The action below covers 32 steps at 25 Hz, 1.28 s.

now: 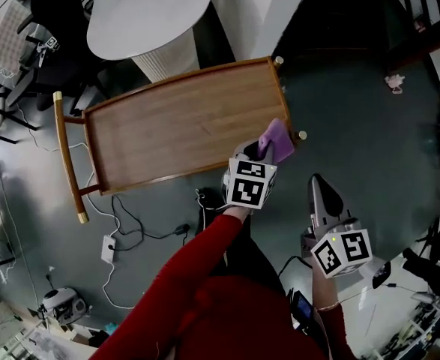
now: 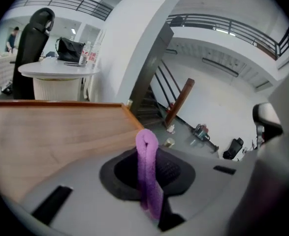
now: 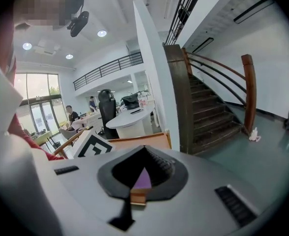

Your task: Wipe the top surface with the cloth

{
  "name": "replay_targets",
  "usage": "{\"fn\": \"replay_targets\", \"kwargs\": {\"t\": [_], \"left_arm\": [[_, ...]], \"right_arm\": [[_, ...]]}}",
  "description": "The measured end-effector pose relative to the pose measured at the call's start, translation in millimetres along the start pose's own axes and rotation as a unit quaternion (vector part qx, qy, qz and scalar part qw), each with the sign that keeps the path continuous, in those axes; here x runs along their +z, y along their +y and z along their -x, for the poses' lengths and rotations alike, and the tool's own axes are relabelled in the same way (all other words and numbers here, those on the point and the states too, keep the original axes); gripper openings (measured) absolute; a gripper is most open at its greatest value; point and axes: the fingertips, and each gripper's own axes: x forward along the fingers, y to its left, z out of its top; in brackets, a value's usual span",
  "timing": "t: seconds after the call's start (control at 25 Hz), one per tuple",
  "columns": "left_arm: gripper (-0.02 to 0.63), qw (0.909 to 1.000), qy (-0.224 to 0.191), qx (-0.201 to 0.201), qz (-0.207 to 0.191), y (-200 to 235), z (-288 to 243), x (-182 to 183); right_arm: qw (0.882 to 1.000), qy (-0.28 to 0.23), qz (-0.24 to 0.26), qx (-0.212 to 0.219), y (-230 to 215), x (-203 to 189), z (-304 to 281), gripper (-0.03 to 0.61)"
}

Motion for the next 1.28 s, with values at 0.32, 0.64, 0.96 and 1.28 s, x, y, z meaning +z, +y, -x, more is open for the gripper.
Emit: {"fn": "replay_targets", "kwargs": {"t": [0.32,0.64,0.96,1.28], "left_arm": [[0.051,0.9845,0.007,0.173,0.027,174,105,-43],[0.051,0.9255,0.007,0.369,0.084,305,244,-104],[0.051,0.8968,0.009,0.427,0.114,321,286,-128],[0.051,0.8874,0.006,0.442,0.130,332,292,-130]], "right_arm": [[0.992,0.038,0.037,0.118,68,3,-90,0.005],[0.973,0.058,0.082,0.208,129,10,-138,0.005],[0.962,0.081,0.101,0.241,157,1,-151,0.005],[0.964,0.076,0.094,0.235,155,0,-155,0.005]]}}
